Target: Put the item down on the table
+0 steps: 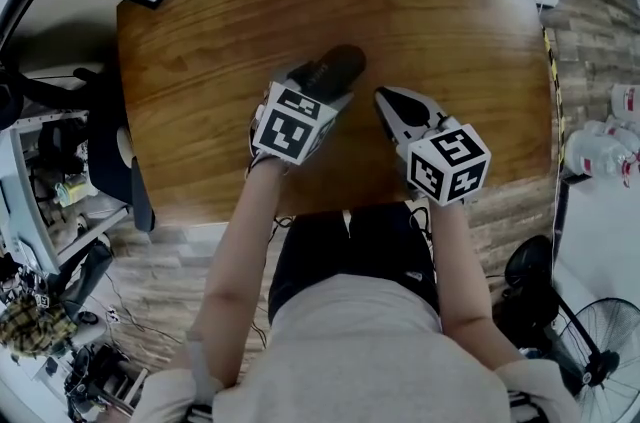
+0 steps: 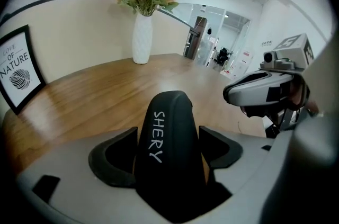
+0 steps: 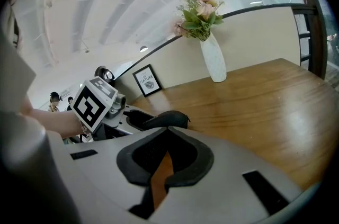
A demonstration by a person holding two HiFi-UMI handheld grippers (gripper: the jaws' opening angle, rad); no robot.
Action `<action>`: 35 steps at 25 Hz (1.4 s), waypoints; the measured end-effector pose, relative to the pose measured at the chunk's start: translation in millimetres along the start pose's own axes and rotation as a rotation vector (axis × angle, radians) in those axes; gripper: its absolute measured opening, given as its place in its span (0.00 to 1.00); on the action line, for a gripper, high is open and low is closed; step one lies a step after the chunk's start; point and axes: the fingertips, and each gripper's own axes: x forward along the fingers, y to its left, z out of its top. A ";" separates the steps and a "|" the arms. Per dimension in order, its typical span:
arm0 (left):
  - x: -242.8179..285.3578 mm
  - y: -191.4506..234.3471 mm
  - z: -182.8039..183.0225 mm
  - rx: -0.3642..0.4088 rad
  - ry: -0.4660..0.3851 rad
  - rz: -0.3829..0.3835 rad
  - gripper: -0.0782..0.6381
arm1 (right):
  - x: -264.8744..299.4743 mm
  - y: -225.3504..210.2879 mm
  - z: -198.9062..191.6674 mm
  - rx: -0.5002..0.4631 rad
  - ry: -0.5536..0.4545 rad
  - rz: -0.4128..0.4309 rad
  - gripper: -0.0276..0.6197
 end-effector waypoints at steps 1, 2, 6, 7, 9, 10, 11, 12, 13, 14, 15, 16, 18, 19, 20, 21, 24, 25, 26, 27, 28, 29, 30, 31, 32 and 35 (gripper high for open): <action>-2.0 -0.5 1.2 -0.007 -0.009 0.000 0.61 | -0.1 1.4 0.5 -0.002 -0.001 0.002 0.06; -4.1 -0.5 2.4 -0.015 -0.019 0.000 0.61 | 0.0 2.9 1.1 -0.004 -0.002 0.003 0.06; -13.9 -0.8 7.7 -0.027 -0.056 0.005 0.62 | -0.2 8.8 5.9 -0.017 -0.011 0.010 0.06; -16.9 -0.9 9.0 -0.025 -0.066 0.008 0.62 | -0.4 10.1 7.9 -0.022 -0.014 0.012 0.06; -23.4 -0.7 11.9 -0.027 -0.086 0.011 0.61 | -0.3 12.5 13.0 -0.029 -0.021 0.014 0.06; -27.1 -0.6 13.7 -0.033 -0.096 0.012 0.61 | 0.0 13.5 16.1 -0.033 -0.025 0.016 0.06; -31.2 -0.4 15.6 -0.039 -0.106 0.014 0.61 | 0.4 14.6 19.5 -0.038 -0.029 0.017 0.06; -35.8 0.0 17.7 -0.045 -0.116 0.017 0.61 | 1.0 16.1 23.1 -0.044 -0.033 0.018 0.06; -40.7 0.8 19.6 -0.048 -0.126 0.022 0.61 | 1.5 18.0 27.0 -0.050 -0.038 0.020 0.06; -45.9 1.5 21.3 -0.052 -0.136 0.027 0.60 | 2.0 20.3 30.9 -0.057 -0.043 0.022 0.06; -51.2 2.1 22.8 -0.056 -0.148 0.031 0.60 | 2.2 22.9 35.1 -0.064 -0.048 0.025 0.06; -56.7 2.5 24.6 -0.063 -0.161 0.033 0.60 | 2.3 25.6 39.4 -0.074 -0.054 0.029 0.06; -67.8 3.3 28.4 -0.079 -0.190 0.033 0.60 | 1.9 31.7 48.9 -0.096 -0.066 0.037 0.06; -73.7 3.7 30.4 -0.086 -0.203 0.035 0.60 | 1.4 34.9 53.4 -0.107 -0.072 0.042 0.06; -80.1 3.9 32.7 -0.093 -0.217 0.038 0.60 | 0.7 38.4 57.7 -0.117 -0.076 0.047 0.06; -87.2 4.1 35.5 -0.099 -0.234 0.041 0.59 | -0.1 42.1 61.8 -0.127 -0.081 0.052 0.06; -110.5 5.0 46.8 -0.118 -0.299 0.059 0.55 | -2.5 53.9 74.1 -0.155 -0.099 0.069 0.06; -118.1 5.9 50.8 -0.117 -0.320 0.071 0.54 | -3.1 57.4 78.3 -0.163 -0.105 0.073 0.06; -125.5 6.9 54.6 -0.115 -0.341 0.084 0.52 | -3.4 60.4 82.8 -0.171 -0.112 0.075 0.06; -132.4 7.8 58.5 -0.114 -0.362 0.095 0.50 | -4.0 62.9 87.6 -0.178 -0.120 0.074 0.06; -138.9 8.4 62.1 -0.115 -0.382 0.104 0.50 | -4.9 65.3 92.5 -0.185 -0.129 0.075 0.06; -145.0 8.5 65.4 -0.118 -0.400 0.111 0.49 | -6.2 67.8 97.0 -0.193 -0.137 0.077 0.06; -150.6 8.3 68.0 -0.122 -0.415 0.118 0.47 | -7.9 70.5 101.0 -0.203 -0.143 0.080 0.06; -156.0 8.0 70.0 -0.125 -0.428 0.126 0.44 | -9.6 73.5 104.5 -0.212 -0.150 0.085 0.06; -161.2 7.6 71.6 -0.125 -0.440 0.134 0.41 | -11.3 76.7 107.8 -0.218 -0.157 0.093 0.06; -172.2 6.7 75.3 -0.118 -0.464 0.152 0.36 | -16.3 87.0 116.1 -0.231 -0.181 0.124 0.06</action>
